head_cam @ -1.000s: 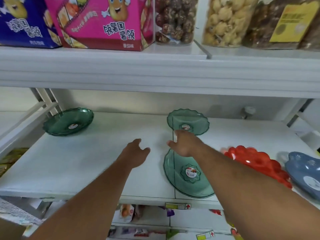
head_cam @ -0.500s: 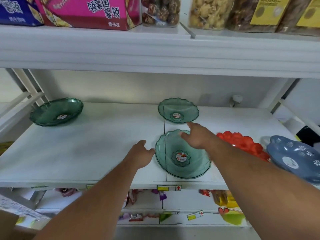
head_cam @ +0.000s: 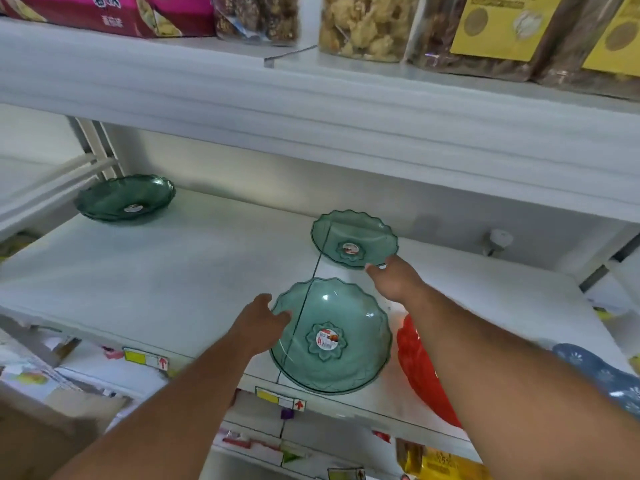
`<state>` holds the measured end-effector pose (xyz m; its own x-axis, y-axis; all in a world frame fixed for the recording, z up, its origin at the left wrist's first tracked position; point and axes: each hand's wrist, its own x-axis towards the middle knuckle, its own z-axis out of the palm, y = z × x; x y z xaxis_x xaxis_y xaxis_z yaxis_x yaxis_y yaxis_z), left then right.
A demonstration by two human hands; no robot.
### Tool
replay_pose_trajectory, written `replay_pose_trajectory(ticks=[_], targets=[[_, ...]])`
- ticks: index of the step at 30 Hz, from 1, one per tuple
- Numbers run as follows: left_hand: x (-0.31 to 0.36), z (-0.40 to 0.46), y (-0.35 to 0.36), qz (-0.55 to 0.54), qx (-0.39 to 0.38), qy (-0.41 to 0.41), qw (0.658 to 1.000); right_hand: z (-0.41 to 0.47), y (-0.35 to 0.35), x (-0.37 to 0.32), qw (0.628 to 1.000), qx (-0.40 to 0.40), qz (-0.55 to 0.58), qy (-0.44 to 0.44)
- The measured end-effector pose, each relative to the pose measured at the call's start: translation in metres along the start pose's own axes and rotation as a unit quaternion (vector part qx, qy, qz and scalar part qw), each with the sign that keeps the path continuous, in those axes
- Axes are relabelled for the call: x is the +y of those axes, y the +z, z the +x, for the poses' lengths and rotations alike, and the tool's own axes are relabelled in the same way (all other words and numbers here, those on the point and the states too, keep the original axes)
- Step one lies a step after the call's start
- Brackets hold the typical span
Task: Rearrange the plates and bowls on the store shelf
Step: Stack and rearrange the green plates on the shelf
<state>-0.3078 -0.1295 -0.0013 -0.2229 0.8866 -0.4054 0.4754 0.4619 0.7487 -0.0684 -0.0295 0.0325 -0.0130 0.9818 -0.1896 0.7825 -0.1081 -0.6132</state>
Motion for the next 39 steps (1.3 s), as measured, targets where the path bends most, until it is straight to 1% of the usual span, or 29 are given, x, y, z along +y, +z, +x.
replay_pose_trajectory(ticks=[2,5,7,11,14,16,21,25,30,36,39], targets=[[-0.005,-0.001,0.006,-0.08,0.015,-0.043,0.996,0.011,-0.005,0.004,1.0,-0.003,0.021,0.0],[-0.007,-0.014,0.015,-0.212,0.021,-0.104,0.971,0.029,-0.008,0.013,0.993,-0.002,0.104,0.058],[-0.009,-0.024,0.019,-0.238,0.029,-0.117,0.964,0.04,-0.007,0.018,0.981,0.002,0.161,0.104],[-0.007,-0.05,0.025,-0.28,0.01,-0.133,0.951,0.058,-0.001,0.025,0.951,-0.03,0.272,0.146],[-0.008,-0.064,0.031,-0.292,0.008,-0.148,0.945,0.065,0.004,0.026,0.914,-0.039,0.354,0.195],[-0.011,-0.065,0.033,-0.305,0.007,-0.145,0.941,0.074,0.01,0.03,0.898,-0.038,0.387,0.208],[-0.012,-0.066,0.034,-0.325,0.018,-0.145,0.934,0.082,0.019,0.03,0.872,-0.034,0.434,0.226],[-0.011,-0.066,0.033,-0.324,0.028,-0.138,0.935,0.082,0.015,0.025,0.858,-0.033,0.452,0.24],[-0.011,-0.066,0.027,-0.324,0.027,-0.127,0.937,0.079,0.011,0.026,0.852,-0.008,0.46,0.249],[-0.02,-0.06,0.008,-0.368,0.021,-0.119,0.922,0.067,0.005,0.024,0.844,0.009,0.475,0.248],[-0.022,-0.057,-0.012,-0.377,0.018,-0.112,0.919,0.06,0.002,0.017,0.842,0.029,0.485,0.233]])
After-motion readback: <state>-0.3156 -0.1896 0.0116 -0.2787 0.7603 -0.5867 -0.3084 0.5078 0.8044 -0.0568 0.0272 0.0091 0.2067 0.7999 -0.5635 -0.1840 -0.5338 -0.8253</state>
